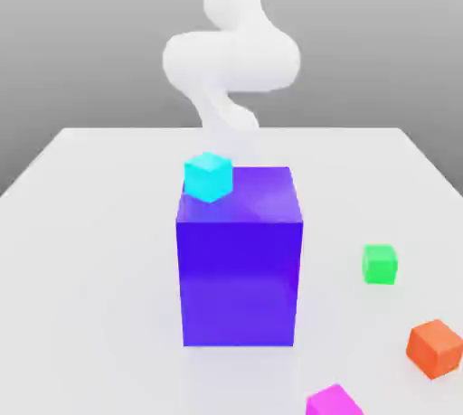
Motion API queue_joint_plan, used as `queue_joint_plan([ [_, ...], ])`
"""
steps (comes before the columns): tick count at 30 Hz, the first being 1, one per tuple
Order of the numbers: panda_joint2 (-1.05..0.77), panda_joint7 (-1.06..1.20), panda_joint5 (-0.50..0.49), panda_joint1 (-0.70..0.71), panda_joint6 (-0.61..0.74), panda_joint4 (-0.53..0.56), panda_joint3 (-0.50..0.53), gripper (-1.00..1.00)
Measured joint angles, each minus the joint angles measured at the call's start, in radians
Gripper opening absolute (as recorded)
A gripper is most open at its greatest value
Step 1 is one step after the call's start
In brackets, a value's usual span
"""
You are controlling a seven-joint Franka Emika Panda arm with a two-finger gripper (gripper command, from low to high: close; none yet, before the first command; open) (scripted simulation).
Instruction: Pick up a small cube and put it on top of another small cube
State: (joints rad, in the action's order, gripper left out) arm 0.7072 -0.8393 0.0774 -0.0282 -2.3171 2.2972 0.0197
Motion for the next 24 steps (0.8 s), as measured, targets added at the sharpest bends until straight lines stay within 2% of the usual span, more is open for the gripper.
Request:
queue_joint_plan([
  [7,-0.269,-0.134,0.191,-0.060,-0.041,-0.010,0.016,0.00],
  [13,-0.489,-0.294,0.285,-0.084,-0.082,-0.017,-0.016,0.00],
  [18,-0.662,-0.474,0.294,-0.113,-0.133,-0.017,-0.045,0.00],
  [24,-0.849,-0.747,0.222,-0.164,-0.215,-0.011,-0.042,0.00],
])
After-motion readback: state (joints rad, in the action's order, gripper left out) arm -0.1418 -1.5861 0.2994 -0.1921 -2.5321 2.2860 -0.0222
